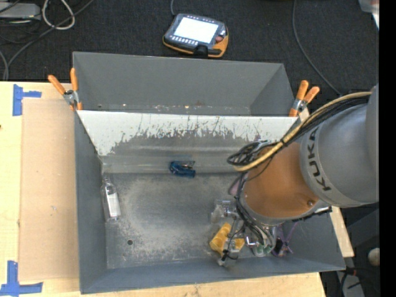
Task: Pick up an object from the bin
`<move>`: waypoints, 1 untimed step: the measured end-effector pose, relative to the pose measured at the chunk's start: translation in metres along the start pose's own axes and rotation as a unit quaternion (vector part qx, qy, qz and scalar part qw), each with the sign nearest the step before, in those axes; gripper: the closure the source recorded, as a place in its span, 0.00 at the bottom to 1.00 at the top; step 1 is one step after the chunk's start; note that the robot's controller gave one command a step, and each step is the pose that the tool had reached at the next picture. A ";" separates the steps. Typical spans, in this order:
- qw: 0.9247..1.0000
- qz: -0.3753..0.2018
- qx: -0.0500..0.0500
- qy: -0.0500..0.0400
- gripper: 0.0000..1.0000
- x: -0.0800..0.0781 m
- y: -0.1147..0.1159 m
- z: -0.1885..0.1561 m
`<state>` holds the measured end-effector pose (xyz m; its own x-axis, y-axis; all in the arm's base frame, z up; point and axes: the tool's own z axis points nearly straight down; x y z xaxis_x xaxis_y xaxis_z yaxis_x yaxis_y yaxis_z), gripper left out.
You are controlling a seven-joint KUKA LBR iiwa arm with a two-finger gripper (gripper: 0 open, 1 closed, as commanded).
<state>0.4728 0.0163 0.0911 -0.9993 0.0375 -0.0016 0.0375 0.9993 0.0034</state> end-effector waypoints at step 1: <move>0.989 -0.147 0.000 0.001 1.00 -0.029 -0.020 0.017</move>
Offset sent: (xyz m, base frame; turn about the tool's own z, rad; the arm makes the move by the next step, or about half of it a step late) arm 0.0000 0.0000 0.0000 0.0000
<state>0.5011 -0.0047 0.0740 -0.9668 -0.2554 0.0001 -0.2554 0.9668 0.0042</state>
